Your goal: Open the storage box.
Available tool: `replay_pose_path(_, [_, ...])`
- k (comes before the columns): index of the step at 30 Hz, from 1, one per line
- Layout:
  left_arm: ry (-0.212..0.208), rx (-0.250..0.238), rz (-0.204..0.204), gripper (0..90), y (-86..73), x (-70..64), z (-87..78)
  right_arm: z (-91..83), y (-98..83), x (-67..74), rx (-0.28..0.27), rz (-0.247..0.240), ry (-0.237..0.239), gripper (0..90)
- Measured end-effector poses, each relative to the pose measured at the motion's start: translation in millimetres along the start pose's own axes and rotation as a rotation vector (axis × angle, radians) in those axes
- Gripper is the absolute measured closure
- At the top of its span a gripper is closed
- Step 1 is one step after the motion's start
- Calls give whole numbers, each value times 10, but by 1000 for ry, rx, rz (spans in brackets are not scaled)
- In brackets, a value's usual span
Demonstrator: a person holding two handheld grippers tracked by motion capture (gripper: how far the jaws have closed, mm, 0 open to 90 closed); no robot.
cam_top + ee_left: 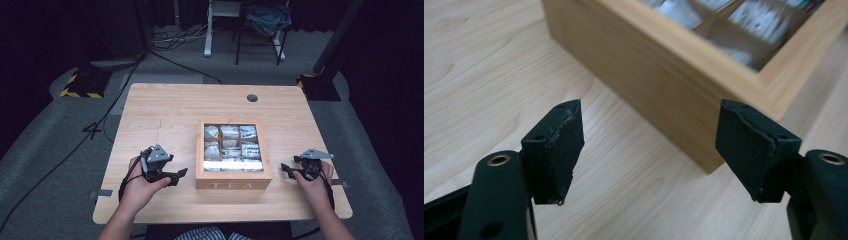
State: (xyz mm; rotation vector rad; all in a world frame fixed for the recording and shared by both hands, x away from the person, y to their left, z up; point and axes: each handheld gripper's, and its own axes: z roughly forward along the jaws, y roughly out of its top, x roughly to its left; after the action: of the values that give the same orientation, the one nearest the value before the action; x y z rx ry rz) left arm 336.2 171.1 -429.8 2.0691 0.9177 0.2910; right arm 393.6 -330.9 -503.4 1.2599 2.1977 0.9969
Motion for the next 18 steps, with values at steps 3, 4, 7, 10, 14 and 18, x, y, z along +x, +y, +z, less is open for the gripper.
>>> replay_pose_path(3, [-35,-24,28,248,24,-108,24,-8,-5,14,2,2,-6,334])
replay_pose_path(4, [-55,-29,48,220,32,-156,35,-9,-7,20,0,2,-5,334])
replay_pose_path(7, [-90,-22,65,200,60,-276,45,-11,-8,23,1,-1,4,336])
replay_pose_path(10, [-94,-5,86,183,78,-362,61,-12,-8,22,0,-3,9,339])
replay_pose_path(14, [-97,45,117,183,45,-428,158,-12,-8,23,1,-8,14,339])
replay_pose_path(18, [-73,69,121,196,11,-439,226,-12,-8,22,0,-9,16,339])
